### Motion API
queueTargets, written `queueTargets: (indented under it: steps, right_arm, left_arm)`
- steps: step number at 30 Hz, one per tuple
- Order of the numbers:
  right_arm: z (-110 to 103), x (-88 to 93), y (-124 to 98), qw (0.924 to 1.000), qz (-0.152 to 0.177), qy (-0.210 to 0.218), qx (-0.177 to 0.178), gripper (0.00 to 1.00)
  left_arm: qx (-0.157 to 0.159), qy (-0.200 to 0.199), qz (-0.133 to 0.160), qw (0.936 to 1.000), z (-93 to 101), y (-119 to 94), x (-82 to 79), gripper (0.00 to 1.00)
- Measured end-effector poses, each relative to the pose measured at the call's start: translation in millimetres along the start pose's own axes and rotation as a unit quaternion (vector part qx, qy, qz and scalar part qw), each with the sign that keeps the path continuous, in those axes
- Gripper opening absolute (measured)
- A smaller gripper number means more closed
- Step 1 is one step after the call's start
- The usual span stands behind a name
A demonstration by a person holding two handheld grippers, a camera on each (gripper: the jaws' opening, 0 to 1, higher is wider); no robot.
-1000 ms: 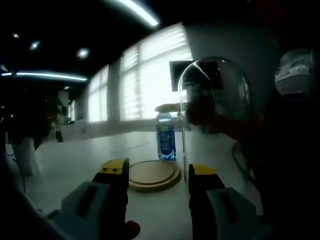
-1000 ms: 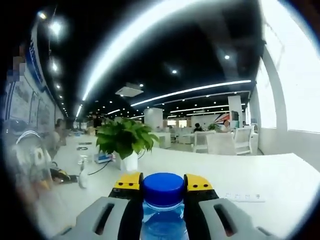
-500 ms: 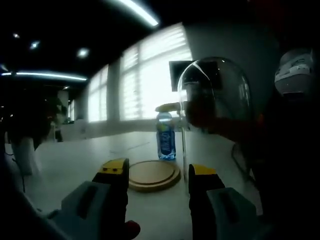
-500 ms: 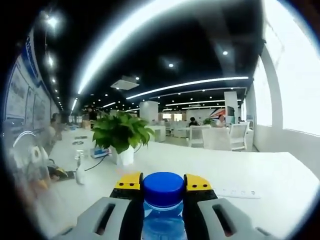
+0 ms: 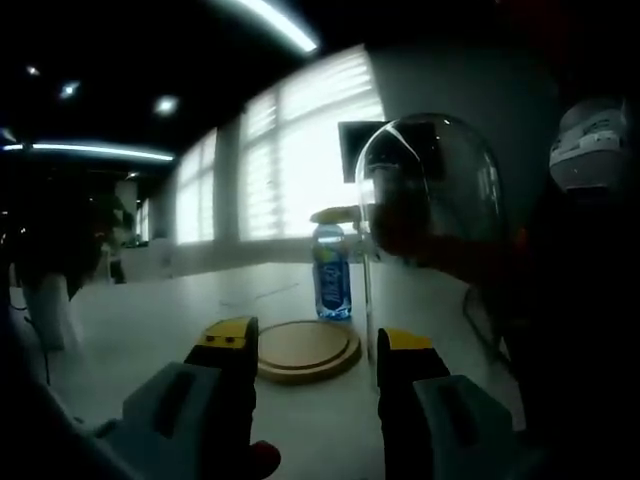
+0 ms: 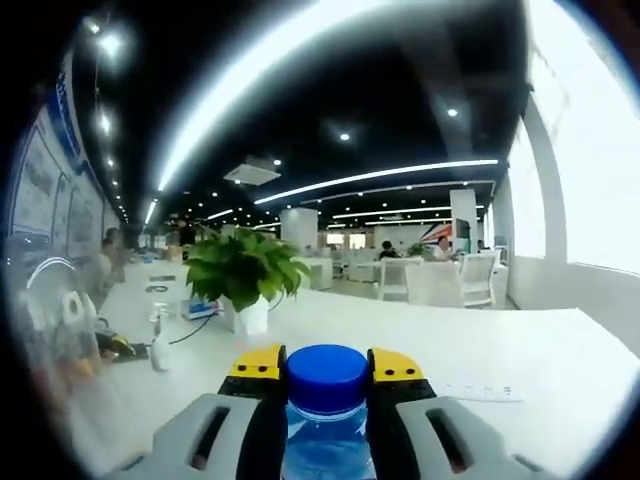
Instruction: Open the cover put in the Mizone put the cover back on
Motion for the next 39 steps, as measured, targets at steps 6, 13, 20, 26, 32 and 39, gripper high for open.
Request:
queueTargets:
  steps: [6,13,20,26,32,39]
  right_arm:
    - [0,1.3,1,0.9992,0.04,-0.006,-0.001,0.25]
    - [-2,16.7,6,0.9998,-0.019,0.003,-0.002,0.39]
    - [0,-0.2,5,0.9995,0.031,0.003,-0.003,0.24]
    - [4,-1.7,3,0.9998,0.01,0.017,0.0,0.24]
    - [3,-2.4,3,0.9997,0.022,0.008,0.001,0.24]
    - [0,-2.6,4,0.9997,0.024,-0.002,0.004,0.24]
  left_arm:
    - [0.0,0.001,0.0,1.0,0.8,0,-0.3,0.39]
    - [-0.001,0.001,0.0,1.0,0.2,0,0.1,0.39]
    - [0.0,0.001,-0.003,1.0,0.1,1,1.1,0.39]
    - [0.0,-0.001,-0.002,1.0,0.2,1,1.0,0.39]
    - [0.001,0.0,-0.003,1.0,0.9,2,1.2,0.39]
    - [0.0,0.0,-0.003,1.0,0.2,2,1.1,0.39]
Point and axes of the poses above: the point that each gripper's makers call its tool centre point, and the gripper's own axes: y roughly forward along the fingers, z roughly to its right, x roughly out of its underside, the point moved 5 cm from there along -y, roughly backward along the fingers, and after that the axes turned 11 degrees about x, right-handed, at the moved point
